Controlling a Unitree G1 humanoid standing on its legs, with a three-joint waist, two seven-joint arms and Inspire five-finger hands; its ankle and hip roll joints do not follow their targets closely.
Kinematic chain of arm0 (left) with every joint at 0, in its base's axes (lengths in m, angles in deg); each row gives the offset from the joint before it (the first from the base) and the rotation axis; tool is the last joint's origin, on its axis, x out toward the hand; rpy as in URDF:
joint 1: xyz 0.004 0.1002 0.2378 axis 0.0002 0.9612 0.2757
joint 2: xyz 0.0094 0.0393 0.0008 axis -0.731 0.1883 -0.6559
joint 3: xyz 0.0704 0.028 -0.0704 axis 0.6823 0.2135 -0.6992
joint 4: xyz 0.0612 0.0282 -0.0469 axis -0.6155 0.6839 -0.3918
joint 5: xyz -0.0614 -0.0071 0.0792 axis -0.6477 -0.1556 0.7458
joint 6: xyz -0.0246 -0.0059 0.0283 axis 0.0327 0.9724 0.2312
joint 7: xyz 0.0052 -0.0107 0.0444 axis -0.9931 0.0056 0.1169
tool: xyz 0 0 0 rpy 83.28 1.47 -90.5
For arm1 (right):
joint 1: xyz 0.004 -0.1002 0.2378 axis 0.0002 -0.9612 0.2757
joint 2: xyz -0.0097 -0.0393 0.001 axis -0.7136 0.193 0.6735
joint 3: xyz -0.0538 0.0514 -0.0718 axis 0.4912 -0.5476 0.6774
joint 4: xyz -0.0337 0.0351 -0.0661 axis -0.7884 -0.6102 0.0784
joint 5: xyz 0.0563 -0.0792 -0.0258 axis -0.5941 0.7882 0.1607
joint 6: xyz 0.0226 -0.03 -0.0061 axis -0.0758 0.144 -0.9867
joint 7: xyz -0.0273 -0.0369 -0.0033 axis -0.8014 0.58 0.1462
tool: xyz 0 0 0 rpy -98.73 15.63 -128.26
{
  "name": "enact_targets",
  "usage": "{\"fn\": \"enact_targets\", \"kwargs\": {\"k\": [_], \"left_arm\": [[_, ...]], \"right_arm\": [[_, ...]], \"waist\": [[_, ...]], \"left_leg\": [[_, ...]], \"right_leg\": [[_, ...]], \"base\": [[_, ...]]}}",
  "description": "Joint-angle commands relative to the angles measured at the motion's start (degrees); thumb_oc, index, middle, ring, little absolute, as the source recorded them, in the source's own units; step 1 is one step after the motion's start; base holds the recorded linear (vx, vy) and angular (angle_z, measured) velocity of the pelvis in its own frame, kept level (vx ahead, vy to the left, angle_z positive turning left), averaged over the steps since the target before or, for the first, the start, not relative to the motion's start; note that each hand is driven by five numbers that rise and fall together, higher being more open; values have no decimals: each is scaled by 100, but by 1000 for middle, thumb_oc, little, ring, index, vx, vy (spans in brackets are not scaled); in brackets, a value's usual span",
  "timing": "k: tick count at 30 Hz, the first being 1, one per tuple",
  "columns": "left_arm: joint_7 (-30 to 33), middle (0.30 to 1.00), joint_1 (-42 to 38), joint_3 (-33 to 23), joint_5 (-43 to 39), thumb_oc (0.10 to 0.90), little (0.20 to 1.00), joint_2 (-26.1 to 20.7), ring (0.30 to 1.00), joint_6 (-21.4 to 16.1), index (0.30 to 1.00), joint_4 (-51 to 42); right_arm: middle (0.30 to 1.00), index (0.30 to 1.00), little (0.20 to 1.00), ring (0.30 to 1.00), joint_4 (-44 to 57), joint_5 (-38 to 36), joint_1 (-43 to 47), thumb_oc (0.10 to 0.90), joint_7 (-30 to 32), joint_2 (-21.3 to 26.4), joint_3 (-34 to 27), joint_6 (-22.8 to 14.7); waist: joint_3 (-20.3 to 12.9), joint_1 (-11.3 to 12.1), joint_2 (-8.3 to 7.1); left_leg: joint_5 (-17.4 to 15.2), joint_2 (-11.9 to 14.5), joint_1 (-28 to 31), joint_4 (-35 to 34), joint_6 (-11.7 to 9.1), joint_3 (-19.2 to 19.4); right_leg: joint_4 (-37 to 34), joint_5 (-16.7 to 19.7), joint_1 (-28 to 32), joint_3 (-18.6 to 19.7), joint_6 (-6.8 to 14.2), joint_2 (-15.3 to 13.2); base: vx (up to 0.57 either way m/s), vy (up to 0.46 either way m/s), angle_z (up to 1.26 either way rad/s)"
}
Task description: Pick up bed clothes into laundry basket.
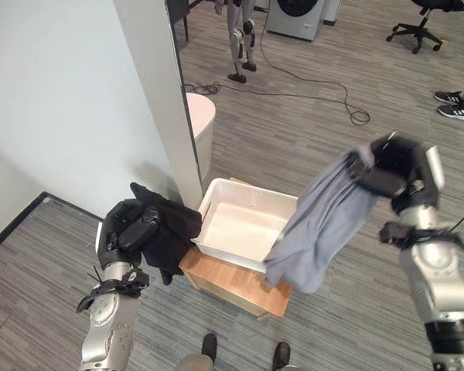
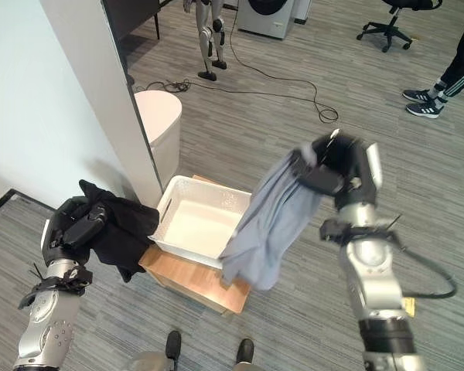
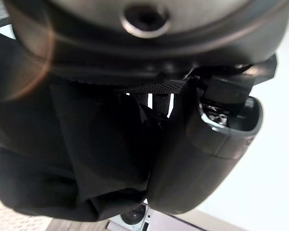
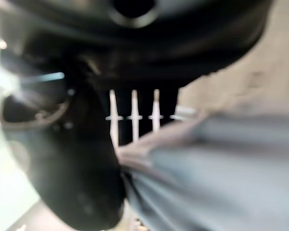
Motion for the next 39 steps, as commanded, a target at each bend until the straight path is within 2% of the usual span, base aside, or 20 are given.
{"fn": "enact_targets", "kwargs": {"k": [1,5,8,13,14,28,31,39], "left_arm": [[-450,300,-354,124,-191,400,300,-593,300,-557,300,-616],[-484,300,-193,163,-324,400,300,-627,300,-505,300,-587],[-485,300,-150,163,-359,400,300,-673,300,-488,300,-584],[-490,300,-111,159,-411,400,300,-705,300,-500,300,-589],[-483,300,-113,158,-421,400,300,-710,300,-502,300,-577],[-410,300,-76,202,-500,400,300,-790,300,-525,300,-425],[-447,300,-90,181,-516,400,300,-788,300,-515,300,-407],[-542,300,-50,158,-450,400,300,-723,300,-480,300,-361]], "right_arm": [[300,300,300,300,129,-236,1580,400,57,717,74,-925],[300,300,300,300,110,-622,2241,400,-52,1284,478,-962],[300,300,300,300,79,-698,2510,400,-115,1450,734,-938],[300,300,300,300,-254,-750,2899,400,-191,1570,1203,-858],[300,300,300,300,-339,-763,3019,400,-184,1585,1323,-841],[300,300,300,300,-1323,-615,4060,400,-256,1880,2384,-553],[300,300,300,300,-957,-508,4010,400,-679,1920,2745,-405],[300,300,300,300,63,-505,3446,400,-1200,2021,2716,-336]], "waist": [[-644,47,-383],[-638,45,-511],[-617,48,-564],[-558,110,-608],[-558,111,-610],[-498,157,-654],[-458,168,-694],[-416,212,-783]], "left_leg": [[9,108,-271,7,-234,-129],[-62,135,-254,7,-253,-133],[-68,153,-252,6,-258,-120],[-8,172,-271,5,-249,-59],[-80,172,-238,10,-258,-53],[-36,161,-276,7,-266,-99],[-18,161,-295,8,-263,-124],[-1,150,-335,7,-261,-154]], "right_leg": [[608,-731,346,-157,426,-417],[591,-779,359,-106,417,-366],[597,-771,334,-94,412,-342],[630,-659,251,-86,428,-348],[631,-713,280,-75,440,-348],[685,-707,298,-114,452,-382],[722,-701,269,-123,449,-391],[732,-684,248,-152,459,-407]], "base": [[34,-13,0],[-7,-6,-4],[0,0,0],[-19,0,-1],[-14,7,-5],[2,0,0],[-25,7,1],[-4,0,0]]}}
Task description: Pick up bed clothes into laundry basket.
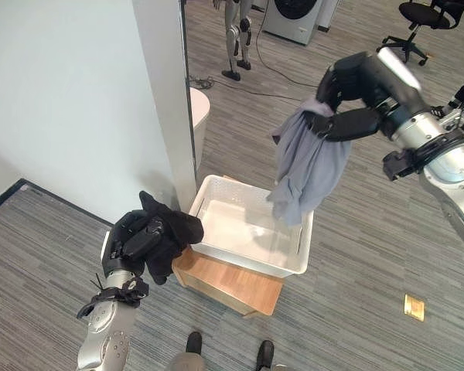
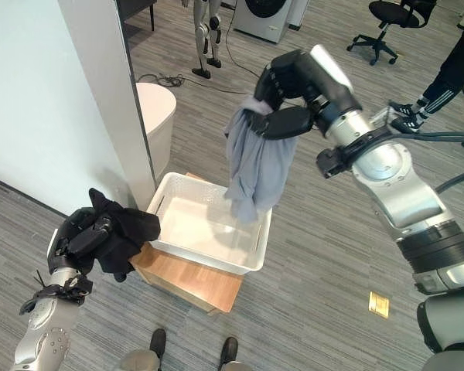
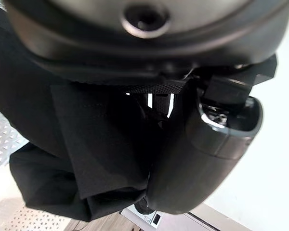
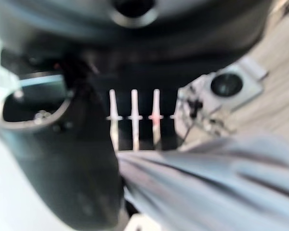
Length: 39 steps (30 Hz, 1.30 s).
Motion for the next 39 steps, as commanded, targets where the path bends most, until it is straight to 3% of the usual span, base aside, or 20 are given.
{"fn": "enact_targets", "kwargs": {"k": [1,6,13,19,29,39], "left_arm": [[-341,300,-253,-26,30,400,300,-388,300,-507,300,-596],[-405,300,-187,-53,28,400,300,-369,300,-466,300,-592],[-383,300,-65,-75,-18,400,300,-396,300,-455,300,-606],[-382,300,-7,-117,-18,400,300,-344,300,-448,300,-567],[-359,300,17,-149,-12,400,300,-323,300,-458,300,-524],[-327,300,-31,-146,30,400,300,-326,300,-475,300,-515]], "right_arm": [[300,300,300,300,472,-82,618,400,-113,287,-352,-390],[300,300,300,300,510,127,357,400,-210,368,-408,-258],[300,300,300,300,-163,691,668,400,41,673,-223,-160],[300,300,300,300,-290,989,645,400,18,635,-204,-83],[300,300,300,300,-239,893,762,400,27,519,-175,-128],[300,300,300,300,-177,996,233,400,-174,300,-283,-16]], "waist": [[-444,167,-317],[-445,218,-367],[-440,231,-379],[-432,262,-356],[-390,310,-360],[-307,320,-362]], "left_leg": [[18,87,-340,6,-241,-177],[28,89,-371,1,-246,-156],[37,80,-392,1,-253,-168],[29,67,-383,1,-240,-183],[31,63,-408,1,-239,-103],[20,19,-430,1,-203,-103]], "right_leg": [[726,-682,276,-232,468,-478],[689,-670,267,-266,465,-472],[664,-661,290,-272,463,-474],[675,-644,294,-314,479,-506],[627,-571,233,-357,502,-531],[735,-578,173,-318,518,-588]], "base": [[-34,-6,1],[0,0,0],[0,0,0],[0,0,0],[-3,0,0],[0,0,0]]}}
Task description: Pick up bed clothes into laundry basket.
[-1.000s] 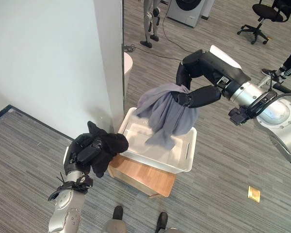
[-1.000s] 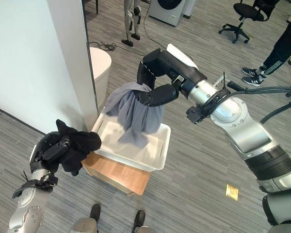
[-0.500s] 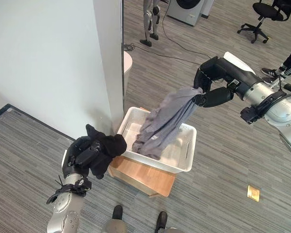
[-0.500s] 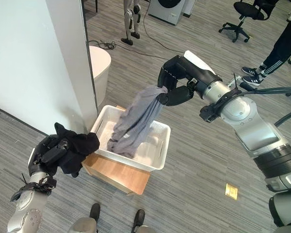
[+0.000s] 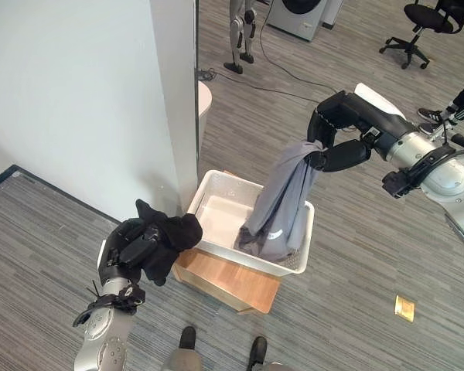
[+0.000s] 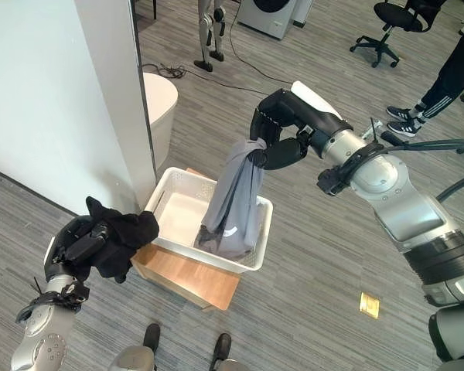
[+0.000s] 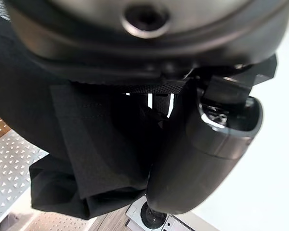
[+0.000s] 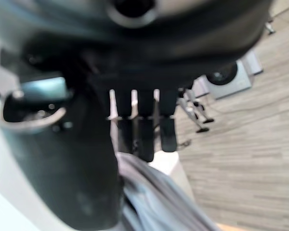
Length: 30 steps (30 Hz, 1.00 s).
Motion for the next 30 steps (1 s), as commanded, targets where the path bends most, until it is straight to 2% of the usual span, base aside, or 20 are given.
{"fn": "enact_targets", "kwargs": {"k": [1,5,14,15,17,24,30], "left_arm": [[-319,300,-211,-51,30,400,300,-326,300,-499,300,-567],[-336,300,-157,-77,33,400,300,-309,300,-478,300,-616],[-330,300,-194,2,50,400,300,-332,300,-464,300,-594],[-336,300,-197,6,45,400,300,-337,300,-456,300,-587],[-347,300,-190,14,42,400,300,-343,300,-432,300,-568],[-338,300,-222,48,-26,400,300,-375,300,-460,300,-514],[-352,300,-363,52,-49,400,300,-481,300,-515,300,-561]], "right_arm": [[300,300,300,300,-40,42,534,400,189,5,-265,-214],[300,300,300,300,-254,437,206,400,24,-256,-181,-70],[300,300,300,300,-606,936,102,400,-251,-738,214,91],[900,900,900,900,-719,965,176,800,-320,-755,325,143],[900,900,900,900,-754,943,297,800,-456,-739,506,244],[900,900,900,900,-886,440,823,800,-479,-564,861,232],[900,900,900,900,-501,-125,1242,800,-542,-46,1029,113]], "waist": [[-401,199,-142],[-317,262,-92],[-245,402,-43],[-238,413,-45],[-233,436,-57],[-231,471,-92],[-276,382,-123]], "left_leg": [[25,26,-405,2,-191,-126],[38,9,-434,8,-172,-150],[61,-22,-486,23,-156,-237],[67,-23,-499,22,-159,-248],[76,-20,-522,23,-167,-268],[91,-23,-567,20,-179,-292],[86,-8,-538,8,-198,-262]], "right_leg": [[750,-577,195,-308,515,-573],[778,-581,177,-344,517,-589],[792,-588,186,-417,517,-611],[780,-584,189,-437,518,-610],[769,-584,187,-462,518,-612],[770,-563,170,-491,524,-622],[776,-562,171,-456,528,-639]], "base": [[0,0,0],[0,0,0],[1,0,2],[-4,-5,6],[-7,-3,5],[-3,0,3],[0,0,0]]}}
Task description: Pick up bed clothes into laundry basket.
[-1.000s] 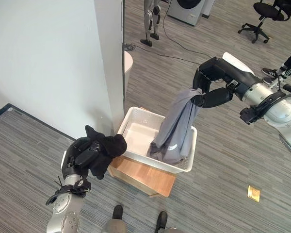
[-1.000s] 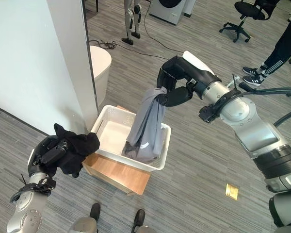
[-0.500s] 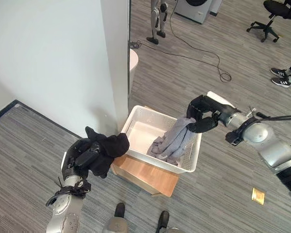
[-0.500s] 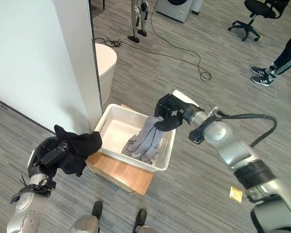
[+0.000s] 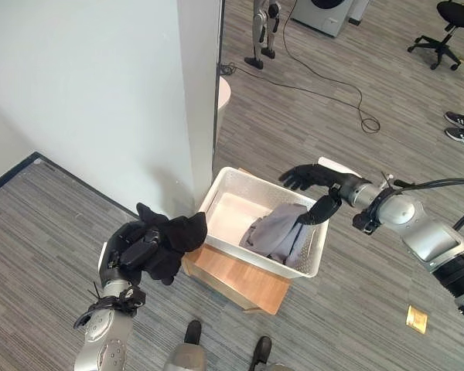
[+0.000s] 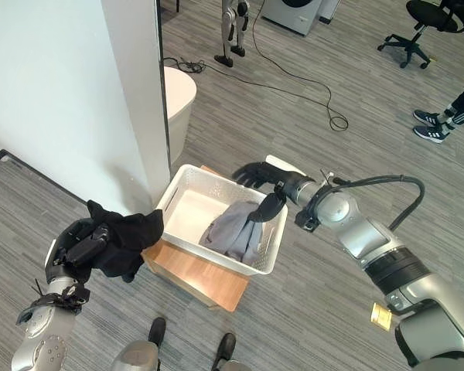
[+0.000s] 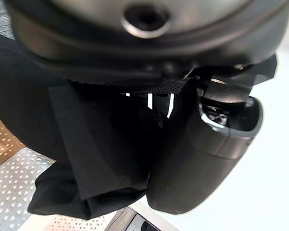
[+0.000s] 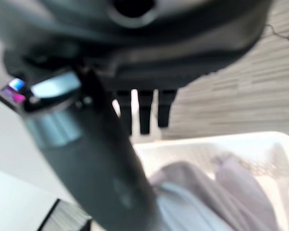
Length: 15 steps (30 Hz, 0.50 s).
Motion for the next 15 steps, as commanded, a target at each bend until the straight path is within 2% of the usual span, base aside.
{"fn": "enact_targets", "kwargs": {"k": [1,2,9,13,14,15], "left_arm": [[-349,300,-380,21,-48,400,300,-445,300,-521,300,-617],[-336,300,-435,-17,-45,400,300,-497,300,-559,300,-685],[-348,300,-481,-122,-48,400,300,-567,300,-593,300,-748],[-346,300,-482,-182,-55,400,300,-577,300,-592,300,-742],[-322,300,-584,-329,-91,400,300,-691,300,-628,300,-750],[-323,300,-586,-329,-94,400,300,-702,300,-628,300,-748]], "right_arm": [[900,900,900,900,323,-427,1197,800,146,584,95,-367],[900,900,900,900,498,-570,1229,800,168,770,30,-438],[900,900,900,900,869,-620,1017,800,115,1159,-254,-491],[900,900,900,900,990,-597,893,800,130,1226,-402,-501],[900,900,900,900,1046,-662,779,800,193,1152,-572,-538],[900,900,900,900,1056,-660,755,800,194,1150,-598,-535]], "waist": [[-344,106,-212],[-369,55,-213],[-430,-54,-173],[-453,-81,-161],[-486,-105,-91],[-484,-103,-98]], "left_leg": [[85,9,-430,8,-198,-161],[75,14,-410,9,-201,-145],[63,33,-370,12,-220,-127],[74,52,-370,12,-238,-115],[90,69,-360,10,-266,-102],[90,70,-359,10,-267,-104]], "right_leg": [[778,-560,217,-285,524,-619],[788,-570,215,-273,527,-621],[746,-603,262,-253,518,-605],[726,-622,273,-257,512,-593],[683,-633,310,-277,504,-584],[680,-632,314,-281,503,-582]], "base": [[0,0,0],[0,0,0],[0,0,0],[-4,-10,-1],[-13,-32,-3],[-15,-51,-3]]}}
